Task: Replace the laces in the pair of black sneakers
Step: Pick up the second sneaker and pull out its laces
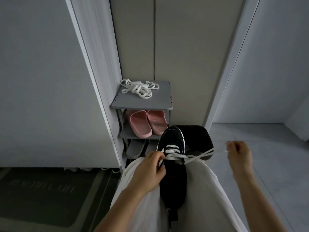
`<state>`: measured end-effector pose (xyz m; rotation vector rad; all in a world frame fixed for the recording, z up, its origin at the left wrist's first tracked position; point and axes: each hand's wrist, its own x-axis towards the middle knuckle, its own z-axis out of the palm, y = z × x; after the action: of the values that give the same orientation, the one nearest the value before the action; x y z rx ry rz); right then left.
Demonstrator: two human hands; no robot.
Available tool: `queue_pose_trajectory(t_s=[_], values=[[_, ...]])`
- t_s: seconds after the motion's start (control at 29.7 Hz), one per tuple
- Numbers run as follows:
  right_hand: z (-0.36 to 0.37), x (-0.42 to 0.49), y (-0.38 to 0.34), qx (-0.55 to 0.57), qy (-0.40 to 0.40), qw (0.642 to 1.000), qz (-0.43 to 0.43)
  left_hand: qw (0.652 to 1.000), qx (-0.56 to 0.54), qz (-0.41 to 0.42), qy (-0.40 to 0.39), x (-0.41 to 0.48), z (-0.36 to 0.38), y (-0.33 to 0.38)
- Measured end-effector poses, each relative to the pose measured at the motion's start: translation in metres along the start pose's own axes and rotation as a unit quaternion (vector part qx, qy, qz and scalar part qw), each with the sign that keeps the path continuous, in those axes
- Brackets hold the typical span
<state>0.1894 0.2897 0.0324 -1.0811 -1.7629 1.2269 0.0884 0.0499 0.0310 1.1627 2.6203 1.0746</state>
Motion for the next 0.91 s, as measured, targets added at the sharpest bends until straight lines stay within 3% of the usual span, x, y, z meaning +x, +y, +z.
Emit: queue_pose_trajectory(t_s=[0.1,0.17,0.24,0.3,0.37,0.47,0.57,0.71,0.81,0.91], values=[[-0.015,0.021,0.009,0.022,0.090,0.995,0.026,0.998,-0.058,-0.026,0.017,0.002,0.003,-0.004],[-0.017,0.019,0.006,0.035,0.086,0.995,0.021,0.995,-0.087,-0.034,0.020,0.003,0.006,-0.006],[-0.014,0.009,-0.002,-0.014,-0.022,1.000,0.003,0.995,-0.090,-0.025,0.031,0.004,0.010,-0.007],[-0.003,-0.007,-0.006,-0.168,-0.153,0.973,-0.050,0.997,-0.070,-0.005,0.041,0.007,0.011,-0.007],[0.011,-0.027,-0.011,-0.262,-0.179,0.936,-0.150,0.999,-0.038,0.007,0.034,0.014,0.010,-0.009],[0.032,-0.046,-0.015,-0.257,-0.285,0.888,-0.252,1.000,0.015,0.009,0.007,0.024,0.004,-0.011],[0.035,-0.051,-0.024,-0.235,-0.337,0.889,-0.201,0.999,0.008,0.014,-0.036,0.023,-0.003,-0.010],[0.031,-0.057,-0.034,-0.181,-0.403,0.888,-0.123,0.988,-0.117,-0.050,-0.081,0.015,-0.006,-0.003],[0.037,-0.055,-0.035,-0.151,-0.356,0.917,-0.096,0.993,-0.085,-0.078,-0.032,0.020,-0.001,-0.002],[0.046,-0.053,-0.037,-0.166,-0.342,0.921,-0.083,0.993,-0.076,-0.085,-0.012,0.029,0.004,0.002]])
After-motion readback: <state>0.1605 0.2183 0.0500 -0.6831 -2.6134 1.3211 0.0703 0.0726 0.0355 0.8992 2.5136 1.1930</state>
